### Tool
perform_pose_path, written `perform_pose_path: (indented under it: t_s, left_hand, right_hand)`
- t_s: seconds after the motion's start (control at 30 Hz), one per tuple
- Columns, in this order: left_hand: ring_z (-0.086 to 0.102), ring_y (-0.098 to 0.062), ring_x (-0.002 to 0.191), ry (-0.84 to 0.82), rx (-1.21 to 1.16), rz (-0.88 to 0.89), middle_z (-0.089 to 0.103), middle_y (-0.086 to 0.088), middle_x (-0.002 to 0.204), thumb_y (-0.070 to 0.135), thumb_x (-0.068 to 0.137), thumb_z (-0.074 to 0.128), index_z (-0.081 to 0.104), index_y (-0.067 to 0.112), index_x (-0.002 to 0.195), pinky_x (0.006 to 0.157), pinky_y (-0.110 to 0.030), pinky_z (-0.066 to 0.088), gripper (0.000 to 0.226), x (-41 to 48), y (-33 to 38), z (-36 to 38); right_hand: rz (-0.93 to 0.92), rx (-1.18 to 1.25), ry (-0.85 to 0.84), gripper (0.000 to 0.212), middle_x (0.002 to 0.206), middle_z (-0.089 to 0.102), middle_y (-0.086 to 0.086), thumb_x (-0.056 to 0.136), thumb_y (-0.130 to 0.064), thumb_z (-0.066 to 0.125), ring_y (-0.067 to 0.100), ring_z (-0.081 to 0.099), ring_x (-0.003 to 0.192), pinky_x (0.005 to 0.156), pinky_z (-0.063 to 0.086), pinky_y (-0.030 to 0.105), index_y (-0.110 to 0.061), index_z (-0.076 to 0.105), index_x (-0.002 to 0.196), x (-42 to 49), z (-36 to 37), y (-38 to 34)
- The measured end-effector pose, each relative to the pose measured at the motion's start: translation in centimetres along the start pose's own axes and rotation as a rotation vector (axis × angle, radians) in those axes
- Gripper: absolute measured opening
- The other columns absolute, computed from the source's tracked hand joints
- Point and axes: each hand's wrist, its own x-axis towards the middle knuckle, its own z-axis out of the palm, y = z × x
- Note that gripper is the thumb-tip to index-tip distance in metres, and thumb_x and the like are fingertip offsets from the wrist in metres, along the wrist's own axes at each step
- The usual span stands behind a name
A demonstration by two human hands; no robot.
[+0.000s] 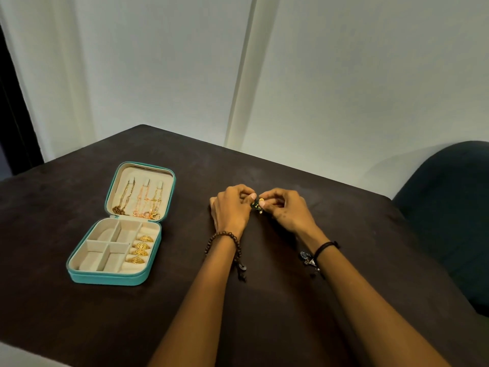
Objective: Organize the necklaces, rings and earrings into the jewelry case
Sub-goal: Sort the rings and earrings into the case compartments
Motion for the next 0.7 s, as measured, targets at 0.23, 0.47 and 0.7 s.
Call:
perform_pose_path:
  t_s: [0.23,0.47,0.7]
  left_hand:
    - [0.051,-0.017,0.111,0.005,0.181,0.055,0.073,0.007,0.100,0.038,0.096,0.062,0.076,0.032,0.105,0.086,-0.028,0.027,0.018,0.1,-0.3,0.2]
    - [0.052,-0.021,0.114,0.029,0.198,0.029,0.070,0.001,0.110,0.037,0.100,0.055,0.072,0.025,0.112,0.093,-0.033,0.033,0.024,0.3,0.0,0.2]
    - [0.057,-0.015,0.104,0.074,0.013,0.160,0.068,0.008,0.100,0.024,0.094,0.064,0.072,0.026,0.105,0.094,-0.034,0.042,0.013,-1.5,2.4,-0.5]
  right_hand:
    - [-0.004,-0.057,0.012,0.013,0.087,0.075,-0.002,0.089,-0.015,0.076,0.001,0.065,0.077,0.072,0.050,0.010,-0.016,0.078,0.101,0.8,0.3,0.3]
    - [0.024,-0.101,0.064,0.016,0.096,0.073,-0.004,0.091,-0.028,0.075,-0.002,0.061,0.078,0.061,0.043,0.002,-0.018,0.077,0.104,0.5,0.1,0.3]
    - [0.014,-0.064,0.061,0.008,0.093,0.075,-0.007,0.090,-0.032,0.075,0.012,0.071,0.089,0.084,0.057,0.027,-0.027,0.077,0.095,-2.8,-3.7,0.1]
